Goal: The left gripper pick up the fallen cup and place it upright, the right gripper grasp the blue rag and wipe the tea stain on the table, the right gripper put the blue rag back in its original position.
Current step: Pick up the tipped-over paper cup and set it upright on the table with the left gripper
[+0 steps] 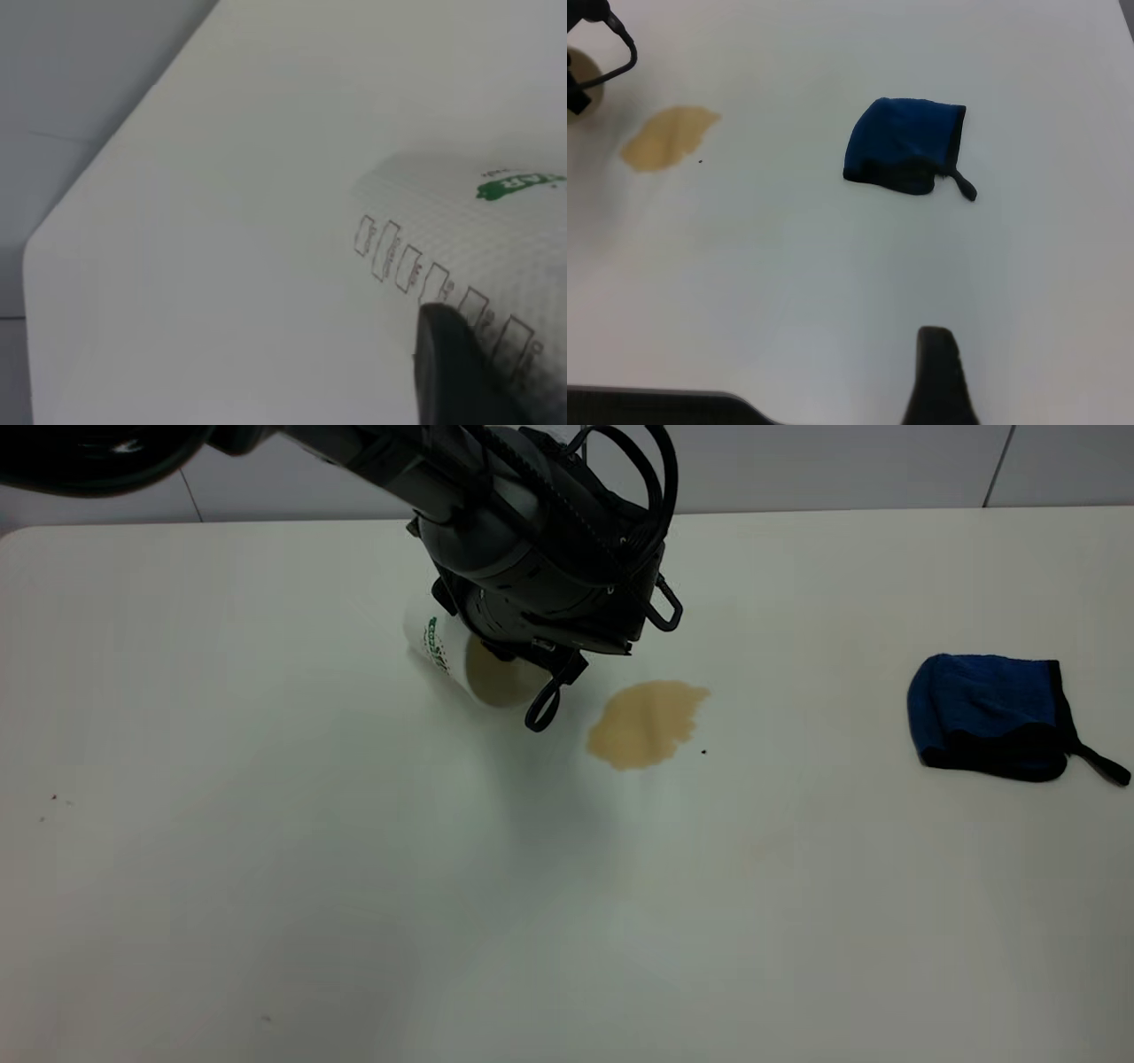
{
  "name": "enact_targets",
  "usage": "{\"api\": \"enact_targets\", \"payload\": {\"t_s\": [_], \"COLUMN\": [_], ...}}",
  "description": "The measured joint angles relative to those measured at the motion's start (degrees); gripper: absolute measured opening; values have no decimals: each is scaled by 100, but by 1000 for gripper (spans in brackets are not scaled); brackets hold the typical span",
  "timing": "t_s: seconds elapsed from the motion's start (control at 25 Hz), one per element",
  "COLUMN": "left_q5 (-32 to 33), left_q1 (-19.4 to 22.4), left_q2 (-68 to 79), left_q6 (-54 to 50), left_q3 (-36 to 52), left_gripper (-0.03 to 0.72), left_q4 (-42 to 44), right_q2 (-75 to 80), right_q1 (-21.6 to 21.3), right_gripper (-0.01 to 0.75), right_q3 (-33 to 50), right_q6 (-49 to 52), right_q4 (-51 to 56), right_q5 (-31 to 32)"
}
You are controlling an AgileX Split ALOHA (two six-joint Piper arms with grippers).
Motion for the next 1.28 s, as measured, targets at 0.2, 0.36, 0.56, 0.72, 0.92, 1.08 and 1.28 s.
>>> {"api": "enact_targets", "payload": {"t_s": [0.2,0.36,0.56,0.72,0.92,1.08,1.28], "left_q5": [827,1113,1288,1424,1311,1035,826], "left_q1": [5,136,574,1159,2057,2789,3272], "left_q2": [-57,-340,-789,-958,-981,-971,-794], "left_q6": [-316,344,1792,3104,4791,6000,6817], "left_q3": [-466,-1135,-2067,-2633,-2857,-2857,-2864], "left_gripper": [28,8,8,10,15,25,32], "left_q4": [-171,-951,-2790,-4320,-6425,-8082,-9024], "right_q2": [0,0,0,0,0,0,0], "right_q1": [0,0,0,0,0,0,0], "right_gripper": [586,586,586,586,586,586,586], "right_q3": [0,0,0,0,0,0,0], "right_q6": [0,0,0,0,0,0,0], "right_q4": [0,0,0,0,0,0,0], "right_q5": [0,0,0,0,0,0,0]}}
